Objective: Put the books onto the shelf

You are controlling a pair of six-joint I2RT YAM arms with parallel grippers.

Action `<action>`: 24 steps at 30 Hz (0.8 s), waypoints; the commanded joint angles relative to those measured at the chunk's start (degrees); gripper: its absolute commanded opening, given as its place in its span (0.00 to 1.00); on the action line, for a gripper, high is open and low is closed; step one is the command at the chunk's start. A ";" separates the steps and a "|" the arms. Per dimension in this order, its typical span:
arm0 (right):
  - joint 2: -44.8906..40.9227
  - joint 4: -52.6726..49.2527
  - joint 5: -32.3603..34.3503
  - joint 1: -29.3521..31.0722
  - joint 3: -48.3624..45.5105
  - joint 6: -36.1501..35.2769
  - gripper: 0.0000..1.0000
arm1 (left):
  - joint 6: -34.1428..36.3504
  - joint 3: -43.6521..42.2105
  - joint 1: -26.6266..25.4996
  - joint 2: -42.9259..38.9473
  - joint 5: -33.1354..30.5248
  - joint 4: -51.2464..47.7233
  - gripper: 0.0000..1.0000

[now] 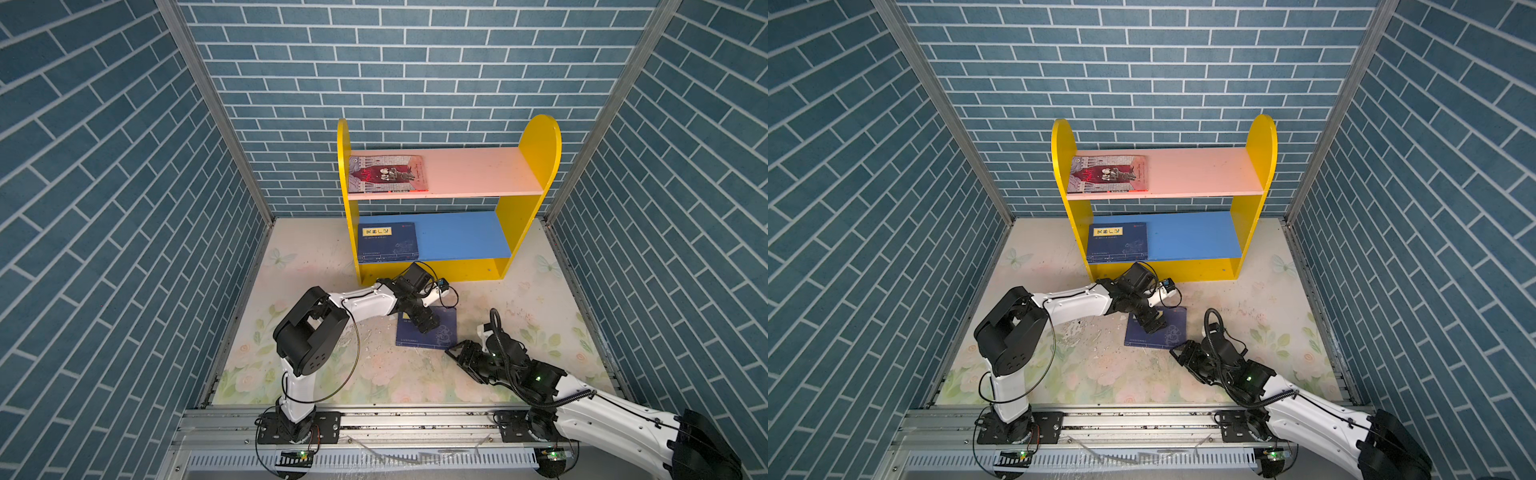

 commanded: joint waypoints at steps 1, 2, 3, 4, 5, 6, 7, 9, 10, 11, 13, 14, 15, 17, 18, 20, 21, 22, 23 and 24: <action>0.81 2.86 0.92 0.76 -0.60 2.31 0.69 | 1.57 0.04 -0.27 2.05 -1.81 -1.34 0.98; 1.00 2.97 0.98 0.90 -0.55 2.26 0.69 | 1.97 0.03 -0.27 2.40 -2.01 -1.32 0.98; 1.15 3.05 1.00 0.98 -0.50 2.23 0.69 | 2.07 0.03 -0.27 2.60 -2.10 -1.24 0.98; 1.19 3.15 1.15 1.11 -0.55 2.20 0.69 | 2.44 0.03 -0.27 2.87 -2.00 -1.08 0.97; 1.28 3.03 1.34 1.29 -0.59 2.31 0.70 | 2.69 0.03 -0.27 3.13 -1.53 -1.12 0.97; 1.28 3.08 1.56 1.51 -0.63 2.54 0.70 | 2.57 0.26 -0.27 3.40 -1.30 -1.59 0.96; 1.31 3.38 1.82 1.79 -0.78 2.81 0.70 | 2.52 0.74 -0.27 3.82 -0.86 -2.52 0.96; 1.45 3.52 2.42 2.29 -0.97 3.59 0.71 | 2.17 1.17 -0.27 4.27 -0.01 -4.03 0.95; 1.61 3.47 2.72 2.43 -1.07 3.86 0.71 | 2.12 1.11 -0.27 4.30 0.73 -4.68 0.95; 1.78 3.43 2.76 2.44 -1.01 3.89 0.71 | 1.85 0.92 -0.27 4.24 1.21 -5.04 0.96; 2.40 3.63 2.76 2.47 -1.44 3.91 0.72 | 0.82 -0.14 -0.27 3.66 3.66 -5.53 0.97; 2.63 4.11 2.76 2.42 -1.82 4.21 0.72 | 0.20 -0.82 -0.27 3.22 4.73 -5.54 0.97; 2.82 4.77 2.76 2.45 -2.29 4.74 0.72 | -1.00 -1.59 -0.27 2.73 5.85 -5.45 0.97; 3.00 5.80 4.27 2.47 -3.02 5.55 0.72 | -2.79 -2.46 -0.27 2.22 7.54 -6.24 0.97; 3.08 6.04 4.42 2.48 -2.99 5.73 0.72 | -3.66 -2.94 -0.27 2.01 8.45 -6.49 0.97; 3.43 5.71 4.47 2.53 -2.66 5.69 0.72 | -5.60 -3.97 -0.32 1.64 9.64 -6.55 0.97; 3.79 5.39 4.44 2.50 -2.39 5.74 0.72 | -6.67 -4.70 -0.27 1.38 10.27 -6.13 0.97; 4.36 5.14 4.45 2.52 -2.22 5.80 0.72 | -7.99 -5.33 -0.27 1.10 10.60 -5.62 0.97; 4.95 5.26 4.43 2.52 -2.20 5.98 0.72 | -9.59 -5.81 -0.27 0.92 10.82 -5.11 0.97; 5.61 5.69 4.43 2.46 -2.27 6.45 0.72 | -10.63 -6.41 -0.27 0.66 11.22 -4.61 0.97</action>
